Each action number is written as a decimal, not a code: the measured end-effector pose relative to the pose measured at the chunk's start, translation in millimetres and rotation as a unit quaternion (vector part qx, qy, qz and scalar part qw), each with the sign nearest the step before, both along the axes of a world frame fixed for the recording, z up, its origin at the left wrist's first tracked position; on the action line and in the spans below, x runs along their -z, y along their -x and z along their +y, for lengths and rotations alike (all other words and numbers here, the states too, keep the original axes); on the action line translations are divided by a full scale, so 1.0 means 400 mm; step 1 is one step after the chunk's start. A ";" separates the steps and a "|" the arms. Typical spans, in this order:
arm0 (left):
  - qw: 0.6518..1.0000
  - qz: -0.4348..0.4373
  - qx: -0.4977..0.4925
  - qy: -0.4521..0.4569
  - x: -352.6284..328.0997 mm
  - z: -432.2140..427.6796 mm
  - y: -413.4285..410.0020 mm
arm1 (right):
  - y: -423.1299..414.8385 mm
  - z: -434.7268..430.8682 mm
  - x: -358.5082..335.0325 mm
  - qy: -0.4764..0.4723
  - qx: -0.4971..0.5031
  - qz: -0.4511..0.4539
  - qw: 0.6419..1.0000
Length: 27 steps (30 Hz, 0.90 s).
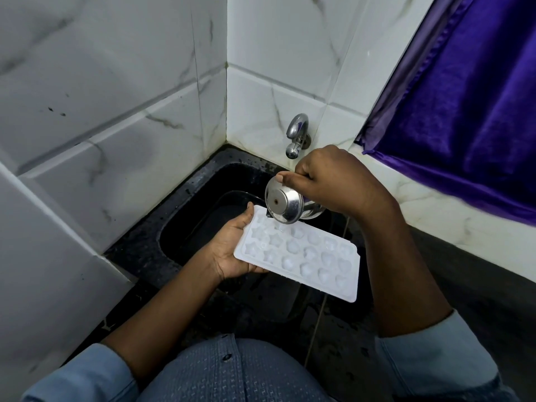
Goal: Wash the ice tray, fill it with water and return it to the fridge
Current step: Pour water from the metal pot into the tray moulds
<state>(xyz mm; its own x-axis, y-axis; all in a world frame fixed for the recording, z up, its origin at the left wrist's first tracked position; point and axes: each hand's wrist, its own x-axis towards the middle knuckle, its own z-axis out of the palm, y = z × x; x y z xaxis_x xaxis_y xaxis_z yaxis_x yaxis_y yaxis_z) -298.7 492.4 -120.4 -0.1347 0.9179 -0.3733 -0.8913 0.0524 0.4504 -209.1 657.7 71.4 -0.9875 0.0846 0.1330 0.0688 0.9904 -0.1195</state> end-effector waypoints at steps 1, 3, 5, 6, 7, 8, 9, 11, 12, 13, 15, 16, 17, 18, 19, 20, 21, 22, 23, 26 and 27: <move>1.000 -0.001 0.001 0.001 -0.001 0.000 0.001 | 0.000 -0.002 0.000 0.002 0.001 0.000 1.000; 1.000 -0.001 0.003 0.004 -0.002 0.000 0.003 | 0.000 -0.005 0.002 0.004 0.001 -0.002 1.000; 1.000 -0.003 0.001 -0.001 -0.007 -0.001 0.003 | 0.001 -0.008 0.003 0.004 -0.001 -0.002 1.000; 1.000 -0.005 -0.001 -0.006 -0.009 -0.002 0.003 | 0.001 -0.010 0.003 0.004 -0.002 -0.002 1.000; 1.000 -0.006 -0.002 -0.009 -0.010 -0.003 0.003 | 0.002 -0.012 0.003 0.003 -0.002 -0.003 1.000; 1.000 -0.007 -0.002 -0.012 -0.009 -0.003 0.003 | 0.002 -0.013 0.002 0.002 -0.003 -0.003 1.000; 1.000 -0.008 -0.003 -0.014 -0.009 -0.004 0.004 | 0.003 -0.014 0.000 0.001 -0.004 -0.002 1.000; 1.000 -0.012 -0.004 -0.016 -0.008 -0.004 0.006 | 0.004 -0.015 -0.002 -0.002 -0.005 -0.003 1.000; 1.000 -0.012 -0.003 -0.016 -0.009 -0.004 0.006 | 0.005 -0.016 -0.002 -0.003 -0.005 -0.004 1.000; 1.000 -0.009 -0.001 -0.013 -0.009 -0.004 0.006 | 0.005 -0.016 -0.003 -0.004 -0.006 -0.004 1.000; 1.000 -0.002 0.001 -0.010 -0.008 -0.005 0.005 | 0.006 -0.017 -0.005 -0.004 -0.005 -0.003 1.000; 1.000 -0.005 0.001 -0.011 -0.007 -0.006 0.005 | 0.007 -0.018 -0.006 -0.005 -0.005 -0.002 1.000; 1.000 -0.009 0.000 -0.013 -0.006 -0.006 0.004 | 0.008 -0.019 -0.006 -0.005 -0.005 -0.002 1.000; 1.000 -0.011 -0.001 -0.014 -0.006 -0.007 0.004 | 0.008 -0.019 -0.005 -0.005 -0.006 -0.002 1.000; 1.000 -0.010 -0.002 -0.011 -0.005 -0.007 0.004 | 0.008 -0.020 -0.004 -0.004 -0.006 -0.003 1.000; 1.000 -0.007 -0.003 -0.008 -0.005 -0.007 0.004 | 0.008 -0.021 -0.002 -0.002 -0.006 -0.003 1.000; 1.000 -0.005 -0.005 -0.005 -0.005 -0.007 0.005 | 0.007 -0.022 0.000 0.000 -0.006 -0.004 1.000; 1.000 -0.005 -0.007 -0.001 -0.005 -0.007 0.005 | 0.006 -0.023 0.002 0.000 -0.006 -0.004 1.000; 1.000 -0.007 -0.008 0.002 -0.004 -0.006 0.005 | 0.005 -0.024 0.003 0.001 -0.006 -0.004 1.000; 1.000 -0.008 -0.009 0.004 -0.002 -0.007 0.005 | 0.000 -0.030 0.006 0.005 -0.010 -0.006 1.000; 1.000 -0.010 -0.009 0.000 -0.001 -0.007 0.006 | -0.002 -0.032 0.009 0.008 -0.011 -0.007 1.000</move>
